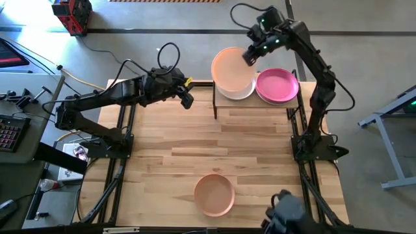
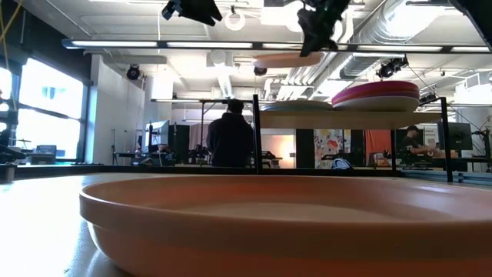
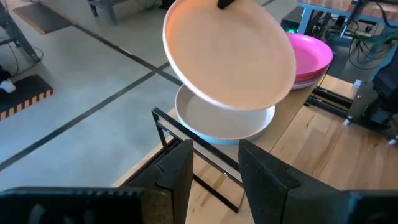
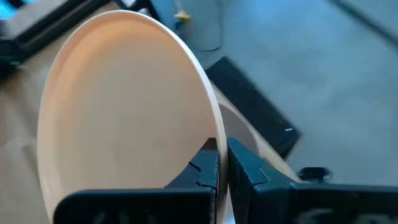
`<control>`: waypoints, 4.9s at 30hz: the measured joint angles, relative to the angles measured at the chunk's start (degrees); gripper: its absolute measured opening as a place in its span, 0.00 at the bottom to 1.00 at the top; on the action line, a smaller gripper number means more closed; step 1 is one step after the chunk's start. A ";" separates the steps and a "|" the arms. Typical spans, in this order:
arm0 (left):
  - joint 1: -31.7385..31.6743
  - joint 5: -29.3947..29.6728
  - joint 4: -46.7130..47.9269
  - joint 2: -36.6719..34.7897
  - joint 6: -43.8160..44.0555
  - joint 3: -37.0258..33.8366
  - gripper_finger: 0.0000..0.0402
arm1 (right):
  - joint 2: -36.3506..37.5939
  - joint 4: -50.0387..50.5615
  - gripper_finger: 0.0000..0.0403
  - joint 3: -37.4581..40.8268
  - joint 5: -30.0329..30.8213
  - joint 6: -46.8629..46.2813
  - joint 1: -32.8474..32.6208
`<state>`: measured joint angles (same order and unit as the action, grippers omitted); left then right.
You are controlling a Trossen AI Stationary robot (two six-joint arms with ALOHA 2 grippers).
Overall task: Place and stack plates onto a shelf
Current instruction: Stack the light yellow plate on the gray plate on the shelf, then stack the light brown plate on the light yellow plate on the shelf
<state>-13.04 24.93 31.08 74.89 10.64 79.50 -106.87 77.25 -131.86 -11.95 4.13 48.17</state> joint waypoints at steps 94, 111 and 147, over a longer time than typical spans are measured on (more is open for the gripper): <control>0.37 -10.90 17.52 0.13 2.62 0.02 0.29 | 0.46 6.40 0.23 36.41 -0.27 -35.68 -52.06; 0.39 -10.88 17.54 0.11 5.77 0.02 0.29 | 0.46 -10.16 0.23 40.94 6.82 -48.13 -64.25; 0.39 -10.86 19.70 0.31 10.36 0.00 0.29 | -13.16 -22.32 0.23 40.94 11.58 -56.81 -71.58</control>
<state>-12.65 14.06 50.78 75.20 20.99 79.50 -120.03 54.93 -90.91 -0.37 -52.69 -23.41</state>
